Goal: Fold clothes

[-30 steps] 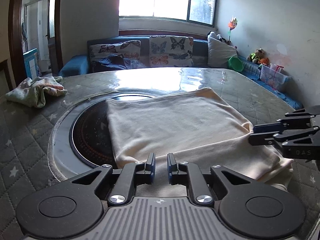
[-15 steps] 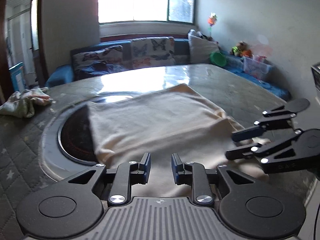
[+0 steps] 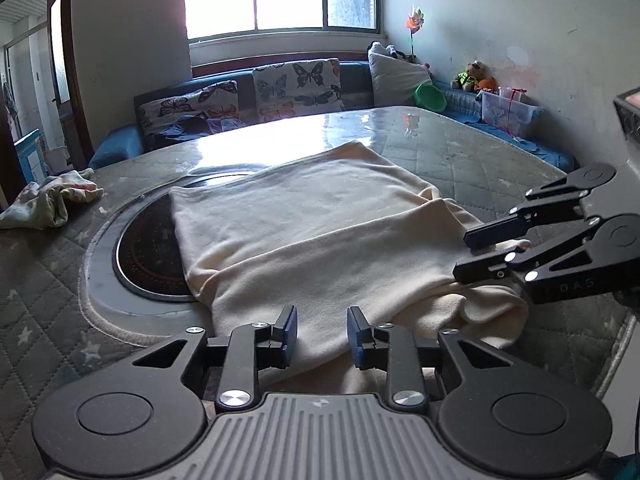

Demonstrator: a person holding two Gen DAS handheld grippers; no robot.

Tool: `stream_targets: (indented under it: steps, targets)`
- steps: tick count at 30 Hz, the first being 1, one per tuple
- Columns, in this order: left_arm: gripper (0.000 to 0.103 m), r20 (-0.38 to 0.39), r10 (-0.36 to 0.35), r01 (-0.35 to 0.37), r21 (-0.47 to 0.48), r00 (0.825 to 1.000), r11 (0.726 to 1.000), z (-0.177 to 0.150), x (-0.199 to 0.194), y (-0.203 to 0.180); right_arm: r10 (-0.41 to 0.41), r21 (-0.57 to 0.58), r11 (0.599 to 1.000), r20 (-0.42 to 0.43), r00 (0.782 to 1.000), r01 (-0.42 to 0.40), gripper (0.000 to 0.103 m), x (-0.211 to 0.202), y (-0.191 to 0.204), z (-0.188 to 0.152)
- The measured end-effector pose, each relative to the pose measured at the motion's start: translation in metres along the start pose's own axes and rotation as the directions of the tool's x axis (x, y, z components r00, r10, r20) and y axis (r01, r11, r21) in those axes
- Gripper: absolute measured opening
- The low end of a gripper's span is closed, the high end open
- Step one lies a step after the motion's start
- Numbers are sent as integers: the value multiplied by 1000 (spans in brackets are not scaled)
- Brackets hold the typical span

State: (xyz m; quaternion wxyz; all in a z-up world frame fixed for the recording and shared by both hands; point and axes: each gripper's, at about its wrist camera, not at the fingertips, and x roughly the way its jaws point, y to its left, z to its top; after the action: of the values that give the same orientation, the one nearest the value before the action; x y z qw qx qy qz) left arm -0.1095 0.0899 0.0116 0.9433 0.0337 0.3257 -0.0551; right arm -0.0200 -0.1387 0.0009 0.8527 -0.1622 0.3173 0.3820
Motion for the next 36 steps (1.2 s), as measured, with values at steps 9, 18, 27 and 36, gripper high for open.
stream_targets:
  steps: [9, 18, 27, 36]
  targets:
    - [42, 19, -84, 83, 83, 996, 993, -8, -41, -15, 1, -29, 1000, 3, 1000, -1, 40, -21, -1, 1]
    - [44, -15, -131, 132, 120, 991, 984, -15, -30, -32, -10, -156, 988, -42, 999, 3, 50, -43, 8, -13]
    - [13, -15, -121, 122, 101, 993, 987, -13, -24, -28, -8, -270, 963, -60, 998, -8, 57, -48, 21, -30]
    - [11, 38, -120, 119, 13, 992, 993, 11, -23, -6, -15, -366, 930, 3, 1000, 15, 64, -35, 32, -36]
